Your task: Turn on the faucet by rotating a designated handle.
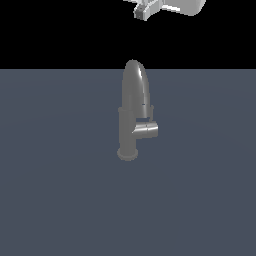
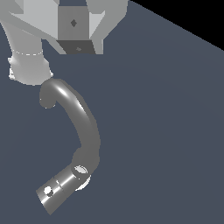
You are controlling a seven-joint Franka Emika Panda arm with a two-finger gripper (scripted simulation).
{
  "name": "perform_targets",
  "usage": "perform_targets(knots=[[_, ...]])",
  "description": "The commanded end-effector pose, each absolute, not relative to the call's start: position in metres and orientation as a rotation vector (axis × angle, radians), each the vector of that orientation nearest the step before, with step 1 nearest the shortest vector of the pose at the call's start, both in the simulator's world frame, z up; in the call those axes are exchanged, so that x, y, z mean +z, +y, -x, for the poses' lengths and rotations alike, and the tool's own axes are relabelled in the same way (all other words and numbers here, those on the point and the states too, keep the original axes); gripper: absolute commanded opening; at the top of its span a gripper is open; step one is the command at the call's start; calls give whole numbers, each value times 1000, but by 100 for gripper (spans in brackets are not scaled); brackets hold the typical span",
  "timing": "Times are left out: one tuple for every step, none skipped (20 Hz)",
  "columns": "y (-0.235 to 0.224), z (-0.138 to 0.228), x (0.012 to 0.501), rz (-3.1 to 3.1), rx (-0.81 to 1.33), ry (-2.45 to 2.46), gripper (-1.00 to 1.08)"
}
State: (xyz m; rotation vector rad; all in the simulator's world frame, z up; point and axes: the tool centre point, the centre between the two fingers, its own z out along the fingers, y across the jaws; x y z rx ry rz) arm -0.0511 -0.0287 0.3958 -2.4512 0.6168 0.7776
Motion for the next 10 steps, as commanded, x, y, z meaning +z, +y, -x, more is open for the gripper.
perform_targets(knots=[[-33,40,384,2390,825,656,-100],[-35,36,379,2365,843,672,-100],[-37,32,374,2340,862,687,-100],[-39,28,369,2314,880,703,-100],[-41,25,364,2287,898,719,-100],[-43,21,358,2260,917,734,-100],[-44,17,353,2232,935,750,-100],[-46,14,347,2204,953,765,-100],[-48,10,341,2175,972,781,-100],[-50,7,334,2145,990,796,-100]])
